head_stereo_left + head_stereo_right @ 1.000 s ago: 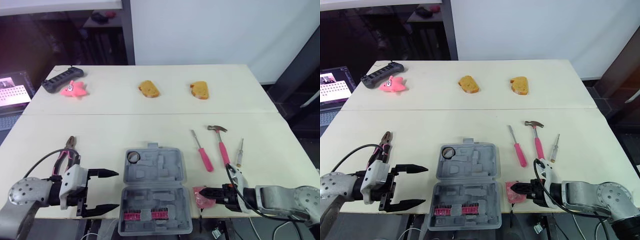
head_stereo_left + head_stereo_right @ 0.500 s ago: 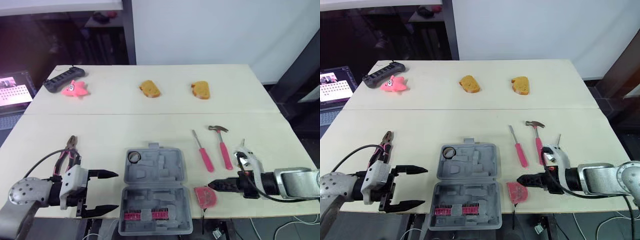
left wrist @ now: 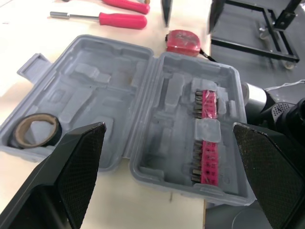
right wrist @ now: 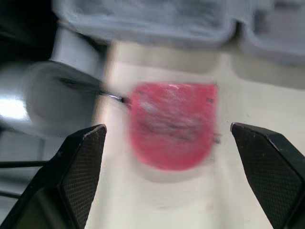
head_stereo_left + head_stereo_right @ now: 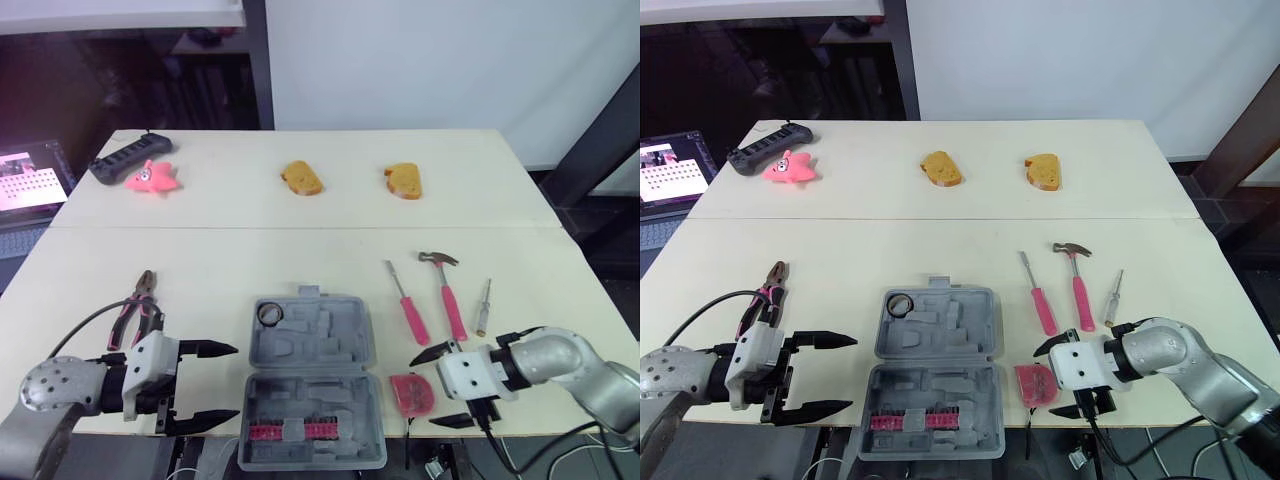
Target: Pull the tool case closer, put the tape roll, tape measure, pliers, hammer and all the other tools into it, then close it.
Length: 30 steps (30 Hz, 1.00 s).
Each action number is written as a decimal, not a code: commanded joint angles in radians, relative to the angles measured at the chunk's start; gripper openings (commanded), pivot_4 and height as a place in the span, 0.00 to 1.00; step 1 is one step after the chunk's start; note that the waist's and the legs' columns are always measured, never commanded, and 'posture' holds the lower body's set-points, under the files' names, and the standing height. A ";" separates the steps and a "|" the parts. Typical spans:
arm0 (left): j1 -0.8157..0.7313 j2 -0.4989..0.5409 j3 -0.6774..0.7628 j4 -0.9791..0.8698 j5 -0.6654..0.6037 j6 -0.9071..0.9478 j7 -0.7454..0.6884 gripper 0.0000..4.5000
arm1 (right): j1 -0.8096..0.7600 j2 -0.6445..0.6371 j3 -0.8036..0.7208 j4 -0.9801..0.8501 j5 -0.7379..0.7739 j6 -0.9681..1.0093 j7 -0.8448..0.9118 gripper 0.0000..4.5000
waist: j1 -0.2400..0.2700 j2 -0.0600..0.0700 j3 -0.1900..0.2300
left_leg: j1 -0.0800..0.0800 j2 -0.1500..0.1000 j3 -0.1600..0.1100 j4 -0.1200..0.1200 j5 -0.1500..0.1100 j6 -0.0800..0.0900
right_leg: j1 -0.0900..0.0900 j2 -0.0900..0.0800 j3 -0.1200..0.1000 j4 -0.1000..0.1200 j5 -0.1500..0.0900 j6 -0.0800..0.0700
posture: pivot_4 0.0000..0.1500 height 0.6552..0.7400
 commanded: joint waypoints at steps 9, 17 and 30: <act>0.065 0.007 0.055 -0.047 -0.010 -0.029 0.021 1.00 | 0.016 0.071 -0.010 0.028 -0.084 0.019 0.042 0.99 | 0.001 0.000 0.000 | 0.011 0.000 0.000 0.000 -0.001 0.001 | 0.012 0.000 0.000 -0.001 -0.003 -0.003 | 1.00 1.00; 0.065 0.012 0.058 -0.072 -0.017 -0.009 0.036 1.00 | 0.007 0.118 -0.014 0.053 -0.104 0.033 0.054 0.86 | 0.001 0.000 0.000 | 0.011 0.000 0.000 0.000 -0.001 0.001 | 0.012 0.000 0.000 -0.001 -0.003 -0.003 | 1.00 1.00; 0.029 0.019 0.047 -0.079 -0.013 0.026 0.046 1.00 | -0.061 0.097 -0.119 -0.197 0.059 0.293 0.101 0.65 | -0.002 0.001 0.001 | 0.011 0.000 -0.001 0.000 -0.001 0.001 | 0.012 0.000 0.000 0.000 -0.002 -0.002 | 1.00 1.00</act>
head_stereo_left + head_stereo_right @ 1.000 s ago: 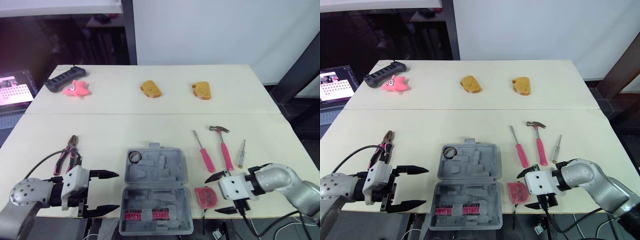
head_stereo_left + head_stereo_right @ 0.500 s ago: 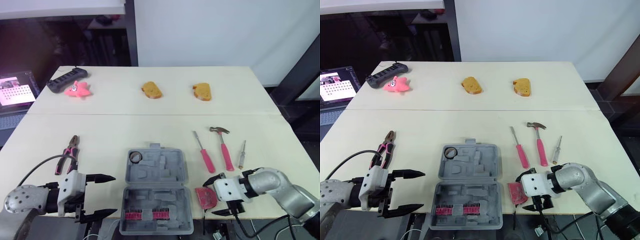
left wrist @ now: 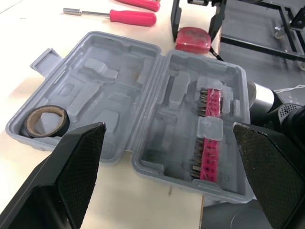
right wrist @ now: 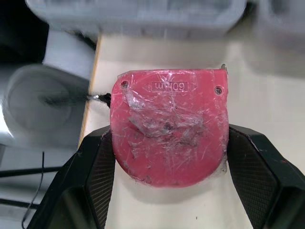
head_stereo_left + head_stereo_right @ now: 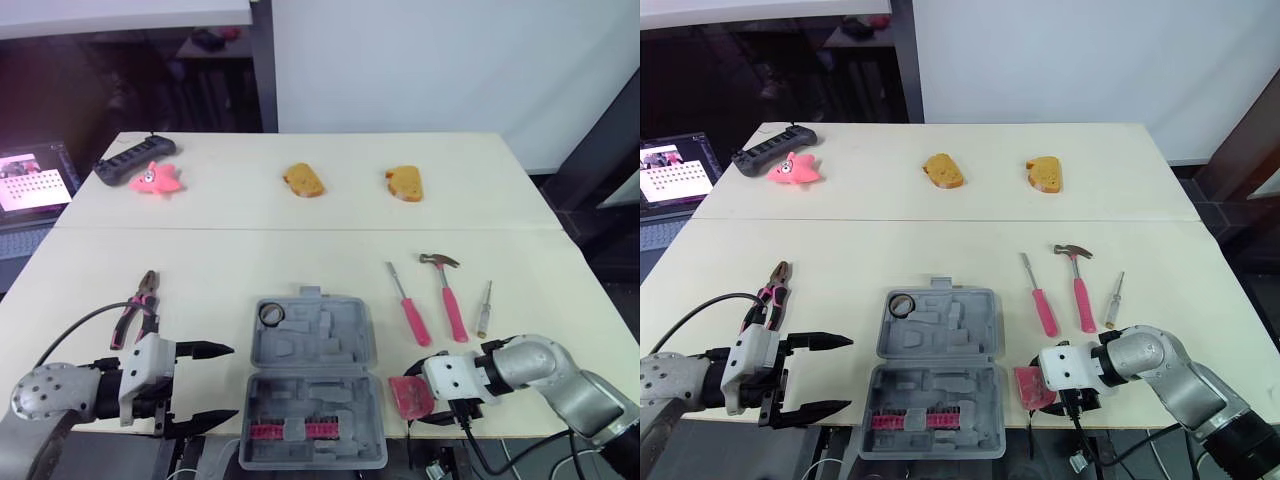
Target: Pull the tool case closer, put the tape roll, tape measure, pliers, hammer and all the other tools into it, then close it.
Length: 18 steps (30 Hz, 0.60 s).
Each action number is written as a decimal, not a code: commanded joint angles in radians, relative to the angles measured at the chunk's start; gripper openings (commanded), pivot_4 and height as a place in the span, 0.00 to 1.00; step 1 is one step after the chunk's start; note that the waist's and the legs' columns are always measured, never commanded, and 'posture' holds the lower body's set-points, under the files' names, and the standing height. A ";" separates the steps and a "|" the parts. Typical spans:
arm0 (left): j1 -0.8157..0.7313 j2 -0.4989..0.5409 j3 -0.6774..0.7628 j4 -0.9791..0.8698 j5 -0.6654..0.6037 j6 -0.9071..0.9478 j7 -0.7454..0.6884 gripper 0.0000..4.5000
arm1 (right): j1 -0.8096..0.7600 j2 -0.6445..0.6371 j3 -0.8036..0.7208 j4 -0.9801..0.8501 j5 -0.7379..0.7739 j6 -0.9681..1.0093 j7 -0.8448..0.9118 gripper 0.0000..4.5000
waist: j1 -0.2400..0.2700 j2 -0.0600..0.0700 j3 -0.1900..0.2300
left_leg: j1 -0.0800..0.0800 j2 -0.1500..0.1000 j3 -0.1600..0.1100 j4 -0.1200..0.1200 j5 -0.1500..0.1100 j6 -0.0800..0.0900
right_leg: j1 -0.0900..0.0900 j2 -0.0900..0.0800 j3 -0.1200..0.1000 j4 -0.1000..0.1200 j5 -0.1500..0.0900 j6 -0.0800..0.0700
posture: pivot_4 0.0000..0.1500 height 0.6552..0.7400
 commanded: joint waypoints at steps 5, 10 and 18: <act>-0.015 0.008 0.000 -0.016 0.003 -0.006 0.006 1.00 | -0.385 0.012 -0.039 -0.347 0.255 0.700 -0.008 0.65 | 0.000 0.001 0.000 | 0.000 0.000 -0.001 0.000 0.000 0.000 | 0.000 0.000 0.000 0.001 0.000 0.000 | 1.00 1.00; -0.032 0.007 -0.009 0.008 0.008 -0.010 0.002 1.00 | -0.736 0.154 0.173 -0.338 0.238 1.114 -0.114 0.65 | 0.001 0.001 0.001 | -0.002 0.000 -0.001 -0.001 0.000 0.000 | -0.003 0.000 -0.001 0.000 0.000 -0.001 | 1.00 1.00; -0.046 0.001 -0.019 0.042 0.018 -0.026 -0.010 1.00 | -0.953 0.254 0.506 -0.169 0.099 1.187 -0.232 0.65 | 0.001 0.001 0.000 | -0.003 0.000 -0.001 -0.001 0.000 0.000 | -0.005 -0.001 -0.001 0.001 0.000 -0.001 | 1.00 1.00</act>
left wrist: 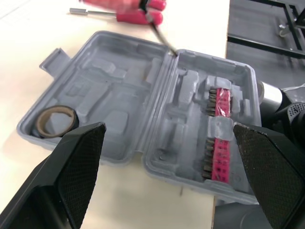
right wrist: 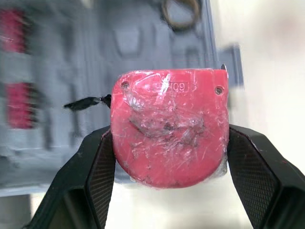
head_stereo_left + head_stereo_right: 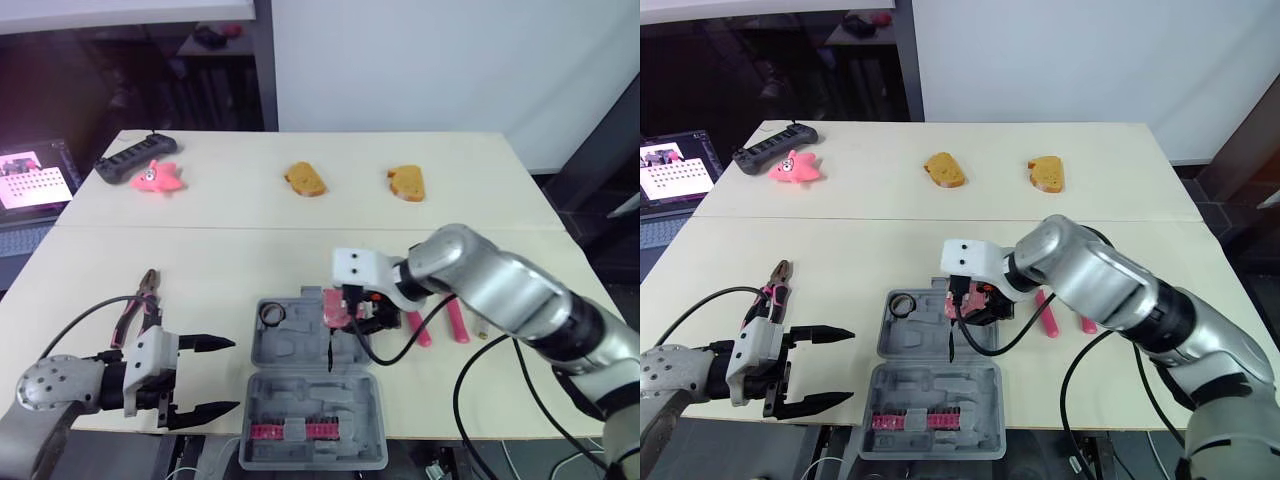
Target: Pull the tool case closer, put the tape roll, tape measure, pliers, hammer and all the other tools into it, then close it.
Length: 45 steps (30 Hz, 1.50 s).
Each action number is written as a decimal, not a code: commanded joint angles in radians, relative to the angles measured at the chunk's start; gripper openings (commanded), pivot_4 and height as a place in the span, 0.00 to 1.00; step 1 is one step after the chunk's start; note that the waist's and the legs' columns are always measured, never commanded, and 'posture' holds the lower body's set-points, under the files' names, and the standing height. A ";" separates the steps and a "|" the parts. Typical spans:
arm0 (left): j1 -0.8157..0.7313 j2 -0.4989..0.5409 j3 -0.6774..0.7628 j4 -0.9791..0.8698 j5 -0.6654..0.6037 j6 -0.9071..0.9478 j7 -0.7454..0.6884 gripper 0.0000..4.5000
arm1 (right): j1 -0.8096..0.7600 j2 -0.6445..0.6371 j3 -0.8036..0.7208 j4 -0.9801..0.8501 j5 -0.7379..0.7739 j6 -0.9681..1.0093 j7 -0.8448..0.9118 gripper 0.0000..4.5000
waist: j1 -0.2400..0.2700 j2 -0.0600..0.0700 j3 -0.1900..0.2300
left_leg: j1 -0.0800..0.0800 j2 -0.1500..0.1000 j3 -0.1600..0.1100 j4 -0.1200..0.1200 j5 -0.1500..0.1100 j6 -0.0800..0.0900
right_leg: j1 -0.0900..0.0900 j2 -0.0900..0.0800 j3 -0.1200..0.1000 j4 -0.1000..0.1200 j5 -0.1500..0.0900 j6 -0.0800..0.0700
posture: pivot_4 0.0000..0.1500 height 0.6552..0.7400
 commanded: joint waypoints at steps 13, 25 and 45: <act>0.030 0.003 0.007 0.000 0.002 -0.047 -0.008 1.00 | -0.053 0.097 0.218 0.199 -0.171 -0.164 -0.041 0.65 | -0.027 0.000 0.000 | 0.000 0.000 0.000 -0.001 0.000 0.000 | -0.002 0.001 0.000 0.002 0.002 0.003 | 1.00 1.00; 0.043 -0.001 0.014 -0.002 0.000 -0.057 0.006 1.00 | -0.034 0.175 0.240 0.344 -0.282 -0.298 -0.020 0.65 | -0.029 0.000 0.000 | 0.000 0.000 0.000 -0.001 0.000 0.000 | -0.003 0.001 0.000 0.002 0.002 0.003 | 1.00 1.00; 0.026 -0.027 0.020 -0.002 -0.002 -0.058 0.047 1.00 | 0.000 0.212 0.174 0.334 -0.349 -0.306 0.042 0.99 | -0.029 0.000 0.000 | 0.000 0.000 0.000 -0.001 0.000 0.000 | -0.003 0.001 0.000 0.002 0.002 0.003 | 1.00 1.00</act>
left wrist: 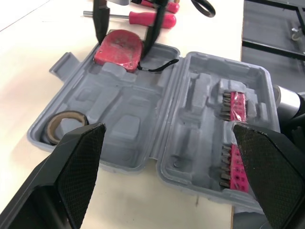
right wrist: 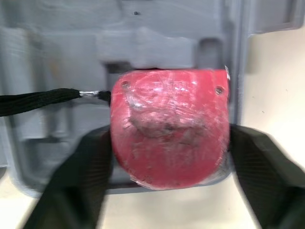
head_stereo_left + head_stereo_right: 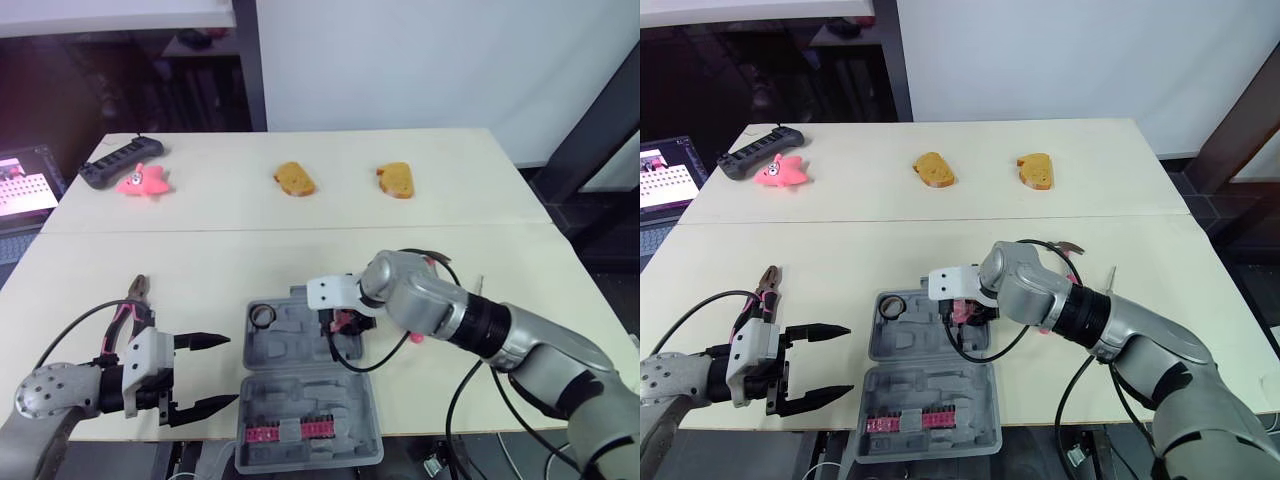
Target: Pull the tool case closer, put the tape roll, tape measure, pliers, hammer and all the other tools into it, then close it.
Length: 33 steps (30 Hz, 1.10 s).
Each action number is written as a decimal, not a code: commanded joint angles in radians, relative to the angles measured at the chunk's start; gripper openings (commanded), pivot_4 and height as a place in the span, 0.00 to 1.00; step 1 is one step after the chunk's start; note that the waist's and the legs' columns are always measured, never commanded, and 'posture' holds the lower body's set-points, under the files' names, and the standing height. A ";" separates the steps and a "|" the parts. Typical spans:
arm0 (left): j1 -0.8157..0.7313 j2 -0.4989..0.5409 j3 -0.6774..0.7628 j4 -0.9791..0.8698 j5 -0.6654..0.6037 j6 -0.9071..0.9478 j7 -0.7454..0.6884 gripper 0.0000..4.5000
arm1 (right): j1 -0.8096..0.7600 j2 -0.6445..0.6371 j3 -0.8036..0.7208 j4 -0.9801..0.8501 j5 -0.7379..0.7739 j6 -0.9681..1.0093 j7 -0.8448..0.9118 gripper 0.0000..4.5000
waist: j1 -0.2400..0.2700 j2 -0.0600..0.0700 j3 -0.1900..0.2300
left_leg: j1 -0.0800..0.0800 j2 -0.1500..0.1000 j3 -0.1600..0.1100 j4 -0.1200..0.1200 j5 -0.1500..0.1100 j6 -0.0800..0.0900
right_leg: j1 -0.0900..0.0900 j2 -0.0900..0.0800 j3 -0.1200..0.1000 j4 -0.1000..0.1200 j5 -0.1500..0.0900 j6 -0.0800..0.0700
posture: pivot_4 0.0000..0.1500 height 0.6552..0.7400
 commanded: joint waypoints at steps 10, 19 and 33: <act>0.005 0.008 0.012 -0.022 -0.010 -0.009 -0.014 1.00 | 0.017 -0.045 -0.266 -0.217 0.135 0.128 0.075 0.99 | 0.003 0.000 0.000 | -0.001 0.000 0.000 0.000 0.000 0.000 | 0.000 0.000 0.000 0.000 0.000 0.000 | 1.00 1.00; 0.016 0.012 0.018 -0.024 -0.008 -0.009 -0.015 1.00 | 0.229 -0.027 -0.469 -0.266 0.237 -0.001 -0.008 0.47 | 0.003 0.000 0.000 | -0.001 0.000 0.000 0.000 0.000 0.000 | 0.000 0.000 0.000 -0.001 0.000 0.000 | 1.00 1.00; 0.012 0.012 0.019 -0.025 -0.005 -0.002 -0.001 1.00 | 0.551 0.052 -0.703 -0.091 0.279 -0.429 -0.178 0.47 | 0.002 -0.001 0.000 | 0.001 0.000 0.000 -0.001 0.000 0.000 | 0.002 0.001 0.000 -0.002 -0.001 -0.001 | 1.00 1.00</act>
